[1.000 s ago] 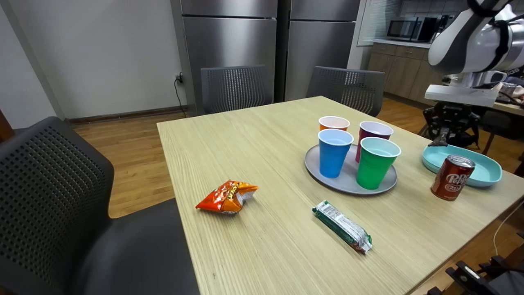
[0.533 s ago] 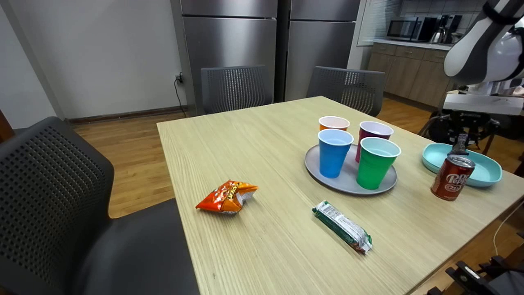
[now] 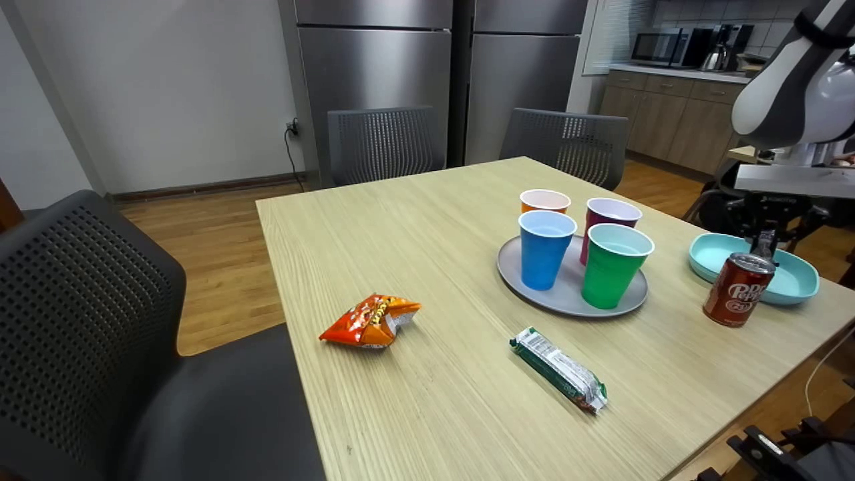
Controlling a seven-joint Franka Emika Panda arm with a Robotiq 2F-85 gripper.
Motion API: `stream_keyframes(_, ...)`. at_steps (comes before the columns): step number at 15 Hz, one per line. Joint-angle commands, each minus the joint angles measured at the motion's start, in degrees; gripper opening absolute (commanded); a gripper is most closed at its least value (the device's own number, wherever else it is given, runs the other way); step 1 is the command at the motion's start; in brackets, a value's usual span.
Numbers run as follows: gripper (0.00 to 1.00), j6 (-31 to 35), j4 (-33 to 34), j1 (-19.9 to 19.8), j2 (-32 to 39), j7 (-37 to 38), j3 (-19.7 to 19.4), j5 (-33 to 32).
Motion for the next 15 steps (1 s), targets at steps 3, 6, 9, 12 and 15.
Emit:
stream_keyframes(3, 0.05, -2.4, -1.9, 0.0, -2.4, -1.2, -0.6, -1.0)
stream_keyframes(6, 0.05, -3.0, -1.8, 0.0, -2.1, -0.7, -0.9, -0.9)
stream_keyframes(9, 0.2, -3.5, -1.4, 0.5, -1.6, 0.3, -1.4, -1.1)
stream_keyframes(12, 0.51, -3.9, -0.8, 0.8, -1.2, 0.9, -1.6, -1.2)
stream_keyframes(15, 0.73, -5.0, -0.4, 0.5, -1.9, 0.3, -1.1, -1.0)
